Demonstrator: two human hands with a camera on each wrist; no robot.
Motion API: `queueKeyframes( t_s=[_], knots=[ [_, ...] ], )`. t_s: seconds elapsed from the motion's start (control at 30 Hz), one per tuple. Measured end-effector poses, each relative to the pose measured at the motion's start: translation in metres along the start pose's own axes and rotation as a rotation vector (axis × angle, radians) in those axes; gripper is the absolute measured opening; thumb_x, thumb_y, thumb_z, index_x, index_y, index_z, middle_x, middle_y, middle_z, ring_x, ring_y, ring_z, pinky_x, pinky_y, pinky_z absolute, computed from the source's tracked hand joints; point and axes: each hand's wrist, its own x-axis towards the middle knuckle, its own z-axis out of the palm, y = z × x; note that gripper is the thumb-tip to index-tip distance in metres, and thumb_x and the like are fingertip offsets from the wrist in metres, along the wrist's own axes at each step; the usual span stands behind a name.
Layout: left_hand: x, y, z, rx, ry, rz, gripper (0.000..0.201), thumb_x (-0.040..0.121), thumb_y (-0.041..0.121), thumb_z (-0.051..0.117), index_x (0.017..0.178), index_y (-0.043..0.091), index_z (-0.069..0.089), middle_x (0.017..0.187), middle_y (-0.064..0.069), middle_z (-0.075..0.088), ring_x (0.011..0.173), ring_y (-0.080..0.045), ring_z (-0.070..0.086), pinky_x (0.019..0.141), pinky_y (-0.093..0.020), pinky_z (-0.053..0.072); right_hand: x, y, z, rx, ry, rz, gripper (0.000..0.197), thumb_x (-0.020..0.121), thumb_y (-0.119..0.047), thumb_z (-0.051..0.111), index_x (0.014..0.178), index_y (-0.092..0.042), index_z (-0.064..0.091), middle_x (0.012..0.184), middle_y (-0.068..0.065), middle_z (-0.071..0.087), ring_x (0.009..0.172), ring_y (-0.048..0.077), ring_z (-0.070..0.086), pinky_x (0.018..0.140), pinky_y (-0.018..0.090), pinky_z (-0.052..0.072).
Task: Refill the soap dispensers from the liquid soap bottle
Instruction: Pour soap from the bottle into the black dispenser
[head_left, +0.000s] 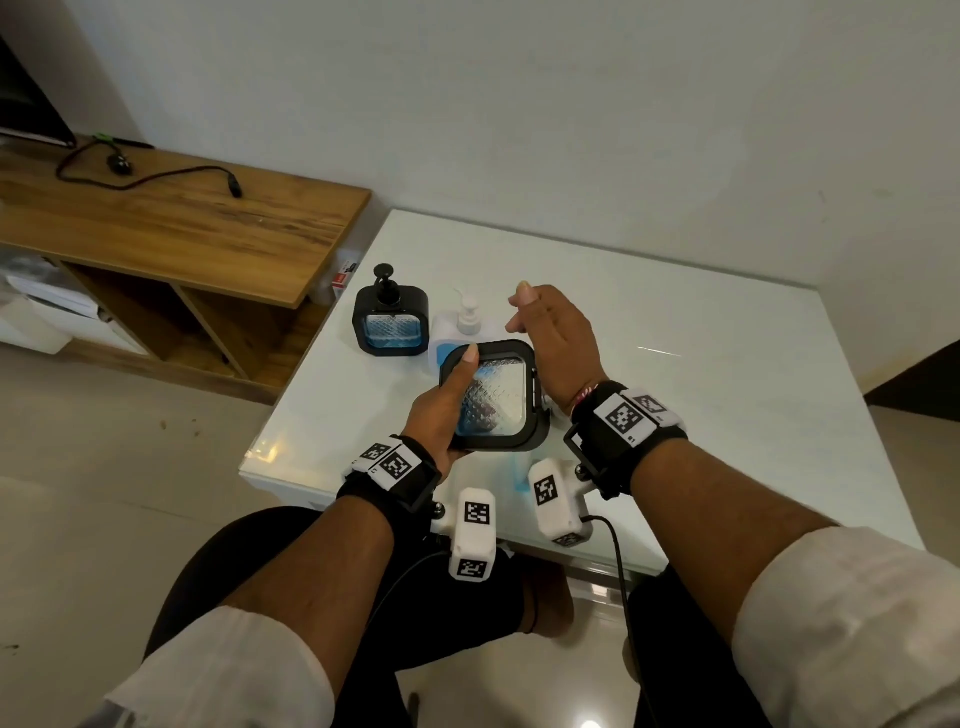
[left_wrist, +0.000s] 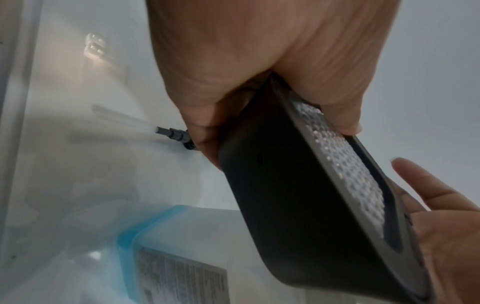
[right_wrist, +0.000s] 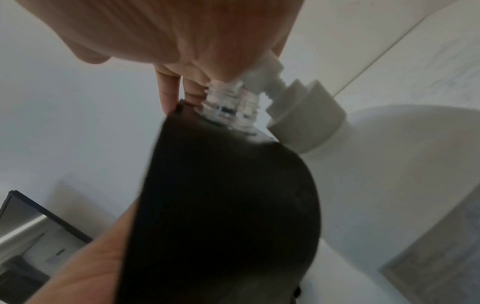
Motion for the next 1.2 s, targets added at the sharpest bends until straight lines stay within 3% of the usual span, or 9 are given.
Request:
queueKeyframes(
  t_s=[0.07, 0.23, 0.47, 0.63, 0.77, 0.9, 0.97, 1.07, 1.2],
  knots=[
    [-0.0009, -0.0003, 0.0003, 0.0, -0.001, -0.002, 0.08, 0.06, 0.066, 0.077, 0.123, 0.017, 0.068, 0.115, -0.008, 0.077, 0.105, -0.028, 0.074, 0.09, -0.046, 0.061, -0.0002, -0.0005, -0.0005, 0.01, 0.004, 0.006, 0.053, 0.09, -0.055, 0.039, 0.097, -0.009, 0.063, 0.079, -0.006, 0.064, 0.075, 0.0, 0.058, 0.075, 0.016, 0.044],
    [-0.0021, 0.0014, -0.0013, -0.006, -0.005, -0.011, 0.07, 0.071, 0.064, 0.075, 0.122, 0.017, 0.068, 0.114, -0.008, 0.077, 0.106, -0.028, 0.073, 0.085, -0.042, 0.062, 0.0042, -0.0056, -0.001, 0.057, 0.009, 0.013, 0.064, 0.085, -0.066, 0.033, 0.101, -0.01, 0.06, 0.088, 0.002, 0.067, 0.088, 0.017, 0.062, 0.081, 0.029, 0.046],
    [-0.0015, 0.0014, 0.0007, 0.007, -0.002, -0.002, 0.079, 0.06, 0.067, 0.078, 0.121, 0.018, 0.07, 0.113, -0.007, 0.077, 0.105, -0.028, 0.074, 0.093, -0.047, 0.06, 0.0002, -0.0007, 0.0006, -0.007, -0.003, -0.011, 0.056, 0.088, -0.061, 0.038, 0.098, -0.011, 0.062, 0.084, -0.006, 0.064, 0.082, 0.005, 0.061, 0.074, 0.015, 0.044],
    [-0.0017, 0.0016, -0.0009, 0.001, 0.0, 0.001, 0.087, 0.053, 0.067, 0.079, 0.122, 0.016, 0.069, 0.112, -0.007, 0.078, 0.105, -0.028, 0.074, 0.093, -0.048, 0.06, 0.0049, -0.0067, -0.001, 0.083, 0.051, 0.029, 0.062, 0.082, -0.069, 0.033, 0.098, -0.015, 0.061, 0.09, 0.001, 0.068, 0.091, 0.013, 0.062, 0.086, 0.031, 0.047],
    [-0.0022, 0.004, -0.0004, 0.003, -0.005, -0.002, 0.08, 0.06, 0.065, 0.077, 0.122, 0.016, 0.07, 0.111, -0.007, 0.078, 0.104, -0.027, 0.074, 0.087, -0.045, 0.062, 0.0061, -0.0065, 0.0005, 0.072, 0.052, 0.032, 0.062, 0.082, -0.07, 0.033, 0.097, -0.018, 0.062, 0.088, 0.001, 0.068, 0.089, 0.014, 0.063, 0.085, 0.032, 0.048],
    [-0.003, 0.0051, 0.0009, 0.015, -0.013, -0.015, 0.053, 0.083, 0.058, 0.073, 0.116, 0.016, 0.07, 0.101, -0.005, 0.08, 0.09, -0.022, 0.077, 0.071, -0.036, 0.063, 0.0007, -0.0016, 0.0001, 0.029, 0.028, 0.021, 0.068, 0.081, -0.071, 0.033, 0.098, -0.012, 0.062, 0.084, 0.0, 0.066, 0.086, 0.018, 0.063, 0.081, 0.032, 0.049],
    [-0.0041, 0.0053, 0.001, 0.016, -0.02, -0.021, 0.049, 0.087, 0.056, 0.071, 0.115, 0.016, 0.07, 0.1, -0.005, 0.08, 0.089, -0.021, 0.076, 0.068, -0.035, 0.062, 0.0001, -0.0024, -0.0005, 0.045, 0.041, 0.024, 0.067, 0.082, -0.07, 0.034, 0.097, -0.011, 0.061, 0.086, 0.003, 0.067, 0.088, 0.02, 0.063, 0.084, 0.036, 0.049],
    [-0.0038, 0.0042, -0.0003, 0.003, -0.019, -0.018, 0.055, 0.082, 0.058, 0.073, 0.118, 0.017, 0.07, 0.105, -0.005, 0.079, 0.096, -0.023, 0.075, 0.073, -0.037, 0.062, 0.0015, -0.0072, 0.0003, 0.085, 0.051, 0.03, 0.062, 0.082, -0.069, 0.034, 0.094, -0.015, 0.061, 0.09, 0.004, 0.068, 0.093, 0.017, 0.063, 0.09, 0.037, 0.048],
    [-0.0017, 0.0039, -0.0005, 0.002, -0.018, -0.012, 0.082, 0.06, 0.066, 0.076, 0.124, 0.016, 0.069, 0.111, -0.006, 0.078, 0.104, -0.027, 0.074, 0.088, -0.045, 0.061, 0.004, -0.0083, 0.0014, 0.086, 0.038, 0.028, 0.057, 0.082, -0.069, 0.033, 0.095, -0.021, 0.061, 0.092, 0.003, 0.068, 0.095, 0.013, 0.062, 0.09, 0.034, 0.048]
  ],
)
